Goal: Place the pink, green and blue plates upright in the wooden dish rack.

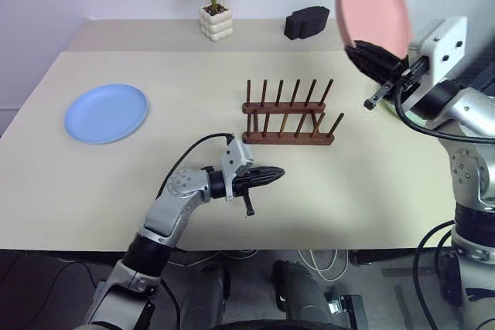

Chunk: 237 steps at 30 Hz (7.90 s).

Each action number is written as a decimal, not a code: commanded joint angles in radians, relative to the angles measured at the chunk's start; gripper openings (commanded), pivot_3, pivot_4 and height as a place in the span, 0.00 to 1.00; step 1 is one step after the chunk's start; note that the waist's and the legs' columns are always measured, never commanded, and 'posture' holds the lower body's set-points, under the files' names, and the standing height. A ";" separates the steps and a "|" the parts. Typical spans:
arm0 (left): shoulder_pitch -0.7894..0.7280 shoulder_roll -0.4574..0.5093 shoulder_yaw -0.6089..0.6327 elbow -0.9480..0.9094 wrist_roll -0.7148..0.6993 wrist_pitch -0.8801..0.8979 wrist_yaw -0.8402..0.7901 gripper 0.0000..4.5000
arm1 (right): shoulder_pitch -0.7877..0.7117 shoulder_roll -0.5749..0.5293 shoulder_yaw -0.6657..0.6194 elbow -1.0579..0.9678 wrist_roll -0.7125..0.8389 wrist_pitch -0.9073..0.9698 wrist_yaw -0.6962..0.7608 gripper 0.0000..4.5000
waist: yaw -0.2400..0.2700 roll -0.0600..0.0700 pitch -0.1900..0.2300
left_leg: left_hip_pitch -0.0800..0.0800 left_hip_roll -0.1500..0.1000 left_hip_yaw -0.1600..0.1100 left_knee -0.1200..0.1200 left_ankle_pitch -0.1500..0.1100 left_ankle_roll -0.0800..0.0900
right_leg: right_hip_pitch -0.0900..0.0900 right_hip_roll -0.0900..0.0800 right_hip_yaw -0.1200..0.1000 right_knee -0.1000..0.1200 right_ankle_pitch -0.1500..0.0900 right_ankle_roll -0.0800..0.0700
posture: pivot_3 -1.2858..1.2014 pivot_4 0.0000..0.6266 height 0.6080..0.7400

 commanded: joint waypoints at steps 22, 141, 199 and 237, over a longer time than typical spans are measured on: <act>0.045 0.037 0.052 -0.129 -0.018 0.042 0.072 0.00 | -0.027 0.135 -0.163 0.169 0.572 0.330 -0.025 0.00 | -0.003 0.000 0.000 | 0.000 0.000 0.001 -0.001 0.000 0.000 | -0.002 0.000 0.000 0.001 0.000 0.000 | 0.52 0.24 0.93; 0.042 0.037 0.053 -0.132 -0.013 0.064 0.087 0.00 | -0.374 -0.093 0.162 1.621 -0.656 -0.548 -0.322 0.90 | -0.011 0.001 0.000 | -0.001 -0.002 0.009 -0.002 0.000 0.000 | -0.004 0.001 0.004 0.001 0.000 0.000 | 0.52 0.24 0.93; 0.053 0.032 0.048 -0.135 -0.019 0.072 0.102 0.00 | -0.368 -0.141 0.151 1.594 -0.648 -0.464 -0.214 0.07 | -0.011 0.001 0.000 | 0.000 -0.002 0.010 -0.001 0.000 0.000 | -0.003 0.001 0.005 0.002 0.001 0.000 | 0.52 0.24 0.93; 0.076 0.080 0.159 -0.153 -0.058 0.014 0.100 0.00 | -0.339 -0.024 -0.074 0.264 0.332 -0.153 0.086 0.01 | -0.001 0.001 0.000 | 0.000 0.001 0.003 -0.001 0.000 0.000 | -0.003 0.001 0.004 0.002 0.002 0.002 | 0.52 0.24 0.93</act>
